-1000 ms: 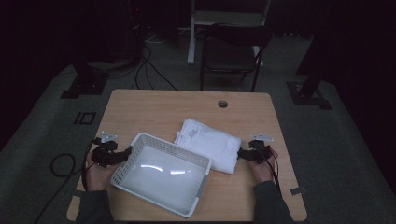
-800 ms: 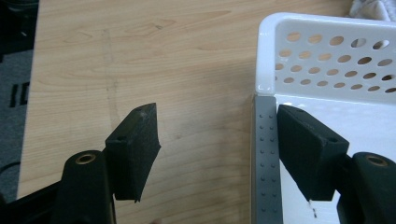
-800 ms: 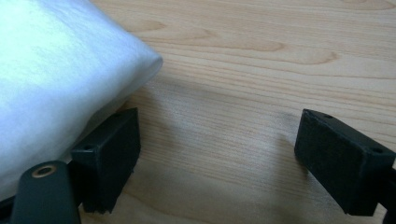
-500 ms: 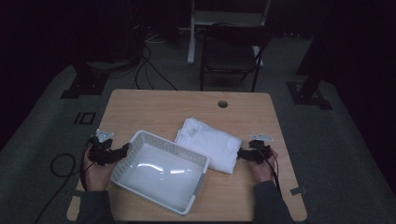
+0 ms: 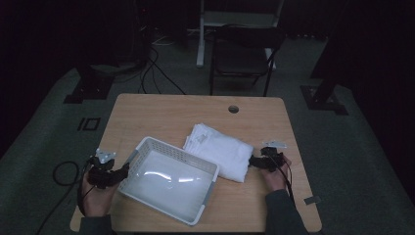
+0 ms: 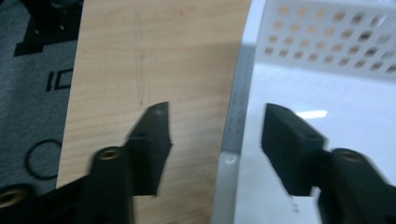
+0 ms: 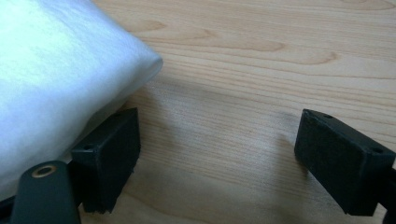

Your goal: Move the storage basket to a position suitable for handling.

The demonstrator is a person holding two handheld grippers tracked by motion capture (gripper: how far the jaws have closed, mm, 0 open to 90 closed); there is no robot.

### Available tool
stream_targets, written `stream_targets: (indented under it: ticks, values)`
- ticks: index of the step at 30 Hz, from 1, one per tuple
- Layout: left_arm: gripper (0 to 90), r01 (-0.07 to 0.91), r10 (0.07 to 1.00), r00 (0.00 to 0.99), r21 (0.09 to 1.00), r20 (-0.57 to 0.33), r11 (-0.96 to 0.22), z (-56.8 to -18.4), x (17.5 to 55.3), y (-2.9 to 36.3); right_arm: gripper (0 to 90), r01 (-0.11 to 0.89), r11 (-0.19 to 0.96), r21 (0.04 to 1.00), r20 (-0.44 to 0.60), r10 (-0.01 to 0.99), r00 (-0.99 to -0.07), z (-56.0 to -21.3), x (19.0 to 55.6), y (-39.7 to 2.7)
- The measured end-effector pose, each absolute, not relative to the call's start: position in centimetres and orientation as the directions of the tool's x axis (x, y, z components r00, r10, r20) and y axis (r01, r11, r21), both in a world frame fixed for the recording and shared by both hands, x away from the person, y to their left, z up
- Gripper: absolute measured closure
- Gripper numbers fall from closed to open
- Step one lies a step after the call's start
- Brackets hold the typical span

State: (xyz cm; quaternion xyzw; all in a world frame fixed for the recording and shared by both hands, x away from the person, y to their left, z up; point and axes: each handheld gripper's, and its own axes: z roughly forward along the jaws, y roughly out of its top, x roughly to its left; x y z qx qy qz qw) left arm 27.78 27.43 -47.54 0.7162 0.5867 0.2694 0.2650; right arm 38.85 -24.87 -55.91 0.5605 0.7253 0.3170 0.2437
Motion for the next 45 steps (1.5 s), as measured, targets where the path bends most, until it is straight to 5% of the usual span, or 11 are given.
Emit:
stream_targets:
  ticks: [12, 26, 36, 45]
  values:
    - [62.8, 0.727, 0.986, 0.153, 0.668, 0.070, -0.160, -48.6, 31.6, 27.5, 14.4, 0.658, 0.171, 0.733, 0.001, 0.968, -0.253, -55.9, 38.9, -24.9]
    - [59.8, 0.738, 0.996, 0.080, 0.669, 0.036, -0.084, -49.0, 34.6, 29.0, 14.4, 0.659, 0.170, 0.733, 0.002, 0.968, -0.251, -55.9, 38.9, -24.9]
    - [41.2, 0.644, 0.997, 0.046, 0.761, 0.062, -0.077, -45.9, 29.5, 27.7, 14.5, 0.658, 0.169, 0.733, 0.001, 0.968, -0.250, -55.9, 38.9, -24.9]
    - [37.8, 0.642, 0.996, -0.079, 0.767, 0.050, 0.012, -46.5, 25.7, 28.7, 14.5, 0.659, 0.169, 0.733, 0.001, 0.968, -0.250, -55.9, 38.9, -24.9]
